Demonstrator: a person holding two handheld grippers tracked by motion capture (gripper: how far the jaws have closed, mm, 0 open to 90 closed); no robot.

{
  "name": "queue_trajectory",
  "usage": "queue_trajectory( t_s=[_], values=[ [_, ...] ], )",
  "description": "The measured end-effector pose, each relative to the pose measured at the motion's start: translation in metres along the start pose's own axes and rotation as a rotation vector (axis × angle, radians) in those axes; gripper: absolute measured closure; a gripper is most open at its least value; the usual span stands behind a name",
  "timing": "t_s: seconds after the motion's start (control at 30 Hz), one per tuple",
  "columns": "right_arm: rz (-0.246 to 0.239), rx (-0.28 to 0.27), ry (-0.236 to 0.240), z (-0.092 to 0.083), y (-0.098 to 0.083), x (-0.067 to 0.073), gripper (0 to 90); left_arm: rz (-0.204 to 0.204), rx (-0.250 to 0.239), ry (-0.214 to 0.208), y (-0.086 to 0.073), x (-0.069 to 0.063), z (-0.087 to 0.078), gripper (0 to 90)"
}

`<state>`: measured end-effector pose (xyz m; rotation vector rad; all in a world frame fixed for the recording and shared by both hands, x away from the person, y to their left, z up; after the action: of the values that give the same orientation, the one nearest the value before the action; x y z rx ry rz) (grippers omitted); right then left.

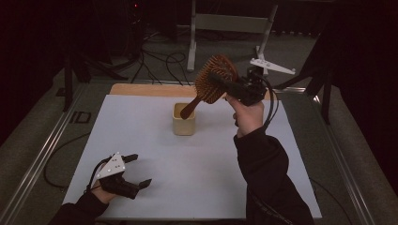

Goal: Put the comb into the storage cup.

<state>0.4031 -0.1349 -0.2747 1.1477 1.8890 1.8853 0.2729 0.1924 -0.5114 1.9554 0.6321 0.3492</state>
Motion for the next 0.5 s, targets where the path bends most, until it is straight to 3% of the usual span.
queue_trajectory(
  t_s=[0.5],
  values=[
    [-0.004,0.014,-0.068,0.022,0.007,-0.019,51.7,-0.002,-0.012,-0.005,0.000,0.001,-0.001,0.0]
  ],
)
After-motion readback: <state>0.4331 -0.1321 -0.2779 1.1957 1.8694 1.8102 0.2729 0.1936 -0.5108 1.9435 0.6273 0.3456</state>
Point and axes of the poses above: each handheld gripper's, and its own axes: z roughly forward along the jaws, y roughly out of its top, x roughly to its left, the point moved 4 cm from there along z, roughly forward along the jaws
